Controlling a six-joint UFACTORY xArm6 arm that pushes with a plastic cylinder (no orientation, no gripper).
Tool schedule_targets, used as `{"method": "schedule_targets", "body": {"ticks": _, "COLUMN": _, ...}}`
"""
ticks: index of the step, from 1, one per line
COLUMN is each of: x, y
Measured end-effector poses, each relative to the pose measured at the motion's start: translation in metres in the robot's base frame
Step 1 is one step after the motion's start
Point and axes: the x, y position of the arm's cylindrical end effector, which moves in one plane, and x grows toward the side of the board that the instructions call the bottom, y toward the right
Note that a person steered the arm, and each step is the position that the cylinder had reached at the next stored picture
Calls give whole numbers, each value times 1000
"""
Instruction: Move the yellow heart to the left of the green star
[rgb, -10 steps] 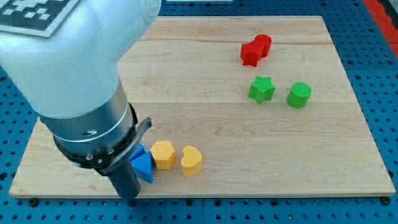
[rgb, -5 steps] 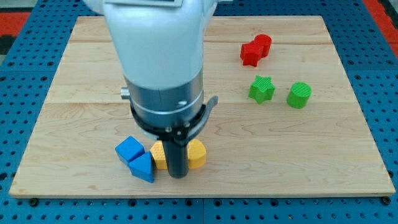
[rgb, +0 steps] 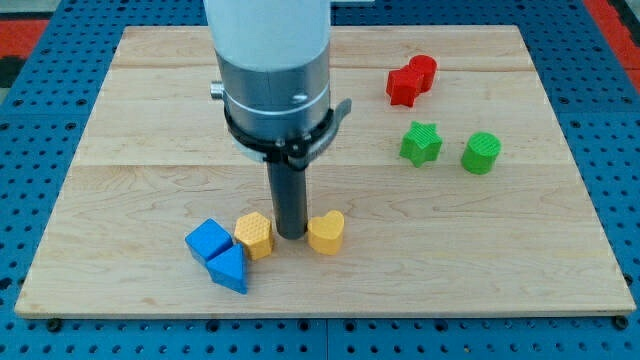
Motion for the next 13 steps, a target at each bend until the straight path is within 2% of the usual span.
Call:
{"method": "schedule_targets", "body": {"ticks": 1, "x": 26, "y": 10}}
{"method": "schedule_targets", "body": {"ticks": 3, "x": 28, "y": 79}}
{"method": "schedule_targets", "body": {"ticks": 4, "x": 14, "y": 94}}
{"method": "schedule_targets", "body": {"ticks": 8, "x": -129, "y": 90}}
{"method": "schedule_targets", "body": {"ticks": 9, "x": -145, "y": 65}}
{"method": "schedule_targets", "body": {"ticks": 10, "x": -107, "y": 60}}
{"method": "schedule_targets", "body": {"ticks": 11, "x": -94, "y": 39}}
{"method": "schedule_targets", "body": {"ticks": 13, "x": -175, "y": 41}}
